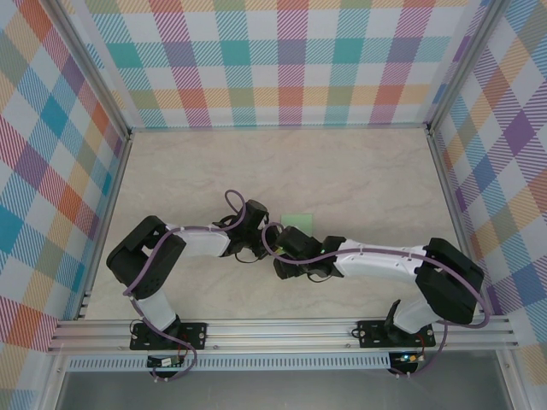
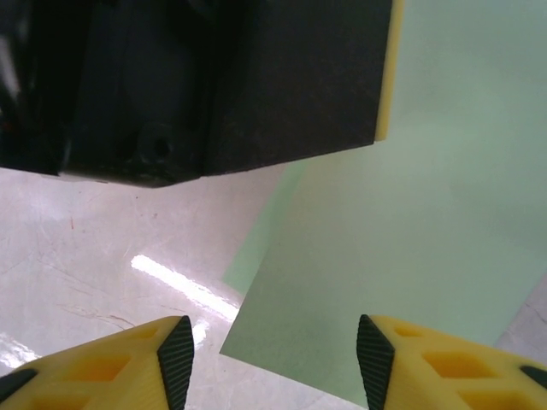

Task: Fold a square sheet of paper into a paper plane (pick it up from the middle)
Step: Fold the triangle a second time at the center of the table.

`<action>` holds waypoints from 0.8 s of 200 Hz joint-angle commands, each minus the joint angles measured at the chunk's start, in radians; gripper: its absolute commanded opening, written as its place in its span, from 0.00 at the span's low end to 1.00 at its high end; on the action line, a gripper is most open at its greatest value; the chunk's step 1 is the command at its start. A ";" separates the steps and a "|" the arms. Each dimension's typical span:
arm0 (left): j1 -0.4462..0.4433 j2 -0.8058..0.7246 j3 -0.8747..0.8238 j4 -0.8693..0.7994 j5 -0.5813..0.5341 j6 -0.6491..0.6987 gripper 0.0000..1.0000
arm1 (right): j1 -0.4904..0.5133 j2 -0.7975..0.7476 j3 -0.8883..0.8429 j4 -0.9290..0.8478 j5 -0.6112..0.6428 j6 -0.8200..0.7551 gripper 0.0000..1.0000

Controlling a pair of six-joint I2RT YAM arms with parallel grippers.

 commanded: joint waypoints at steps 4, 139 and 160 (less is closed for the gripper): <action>0.009 -0.014 0.015 -0.006 0.031 0.002 0.07 | 0.010 0.000 0.025 0.000 0.054 -0.006 0.49; 0.008 -0.040 0.024 -0.036 0.020 0.010 0.21 | 0.011 -0.060 -0.004 -0.041 0.105 0.023 0.05; 0.007 -0.076 0.024 -0.095 -0.016 0.023 0.31 | 0.007 -0.069 -0.008 -0.044 0.104 0.023 0.03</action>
